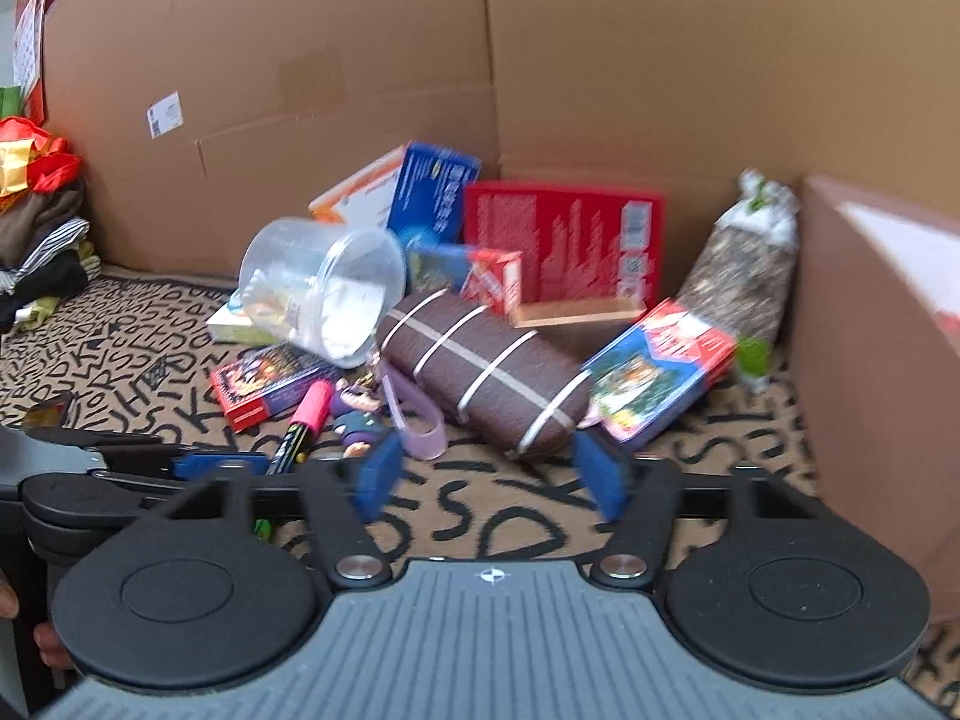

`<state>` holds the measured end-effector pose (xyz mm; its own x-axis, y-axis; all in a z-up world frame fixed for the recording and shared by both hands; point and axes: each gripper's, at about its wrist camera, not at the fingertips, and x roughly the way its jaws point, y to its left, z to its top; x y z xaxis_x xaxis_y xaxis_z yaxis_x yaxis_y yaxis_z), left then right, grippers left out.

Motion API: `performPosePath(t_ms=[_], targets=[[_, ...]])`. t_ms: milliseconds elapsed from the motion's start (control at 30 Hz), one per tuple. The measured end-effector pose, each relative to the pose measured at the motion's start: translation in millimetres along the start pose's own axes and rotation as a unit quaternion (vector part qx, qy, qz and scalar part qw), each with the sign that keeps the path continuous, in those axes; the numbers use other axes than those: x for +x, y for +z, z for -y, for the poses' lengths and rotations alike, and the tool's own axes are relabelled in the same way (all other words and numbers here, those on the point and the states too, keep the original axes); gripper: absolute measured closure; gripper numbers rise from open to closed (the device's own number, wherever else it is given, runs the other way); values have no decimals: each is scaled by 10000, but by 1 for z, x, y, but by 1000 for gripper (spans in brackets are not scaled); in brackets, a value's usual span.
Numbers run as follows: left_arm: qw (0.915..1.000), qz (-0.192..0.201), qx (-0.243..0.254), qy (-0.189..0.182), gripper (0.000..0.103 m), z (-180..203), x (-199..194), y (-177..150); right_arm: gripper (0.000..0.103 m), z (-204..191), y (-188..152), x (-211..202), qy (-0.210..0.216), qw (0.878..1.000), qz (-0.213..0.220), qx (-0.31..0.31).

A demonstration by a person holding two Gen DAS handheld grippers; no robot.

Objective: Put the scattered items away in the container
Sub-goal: 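Grasp the pink-capped marker with the left gripper while the right grasps the purple BOOM keychain strap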

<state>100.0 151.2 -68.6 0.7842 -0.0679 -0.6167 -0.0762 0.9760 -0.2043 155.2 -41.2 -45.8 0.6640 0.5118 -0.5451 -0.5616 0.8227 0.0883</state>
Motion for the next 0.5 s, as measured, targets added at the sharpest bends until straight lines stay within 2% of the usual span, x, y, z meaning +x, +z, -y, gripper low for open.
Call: performPosePath(t_ms=[67,133,167,200,267,367,433,467,500], targets=[[10000,-8,-2,17,48,-1,2,0,50,-3,1,11,103,9999,-109,-30],[10000,-10,12,58,57,-2,4,1,55,-8,3,21,166,9996,-162,-142],[9999,-7,30,111,70,-2,5,1,60,-11,4,26,195,9994,-185,-208],[9999,-2,14,117,78,-3,5,1,64,-14,5,30,224,9992,-207,-272],[9999,5,-22,110,81,-6,6,2,66,-16,7,39,275,9988,-247,-319],[10000,47,-31,71,81,-8,7,2,68,-18,10,51,317,9985,-330,-305],[9999,126,13,60,72,-7,8,1,68,-19,10,57,339,9982,-398,-294],[9999,136,58,71,63,-6,8,1,69,-20,9,61,350,9980,-429,-288],[9998,147,104,82,60,-5,8,0,73,-20,9,62,352,9981,-417,-277]])
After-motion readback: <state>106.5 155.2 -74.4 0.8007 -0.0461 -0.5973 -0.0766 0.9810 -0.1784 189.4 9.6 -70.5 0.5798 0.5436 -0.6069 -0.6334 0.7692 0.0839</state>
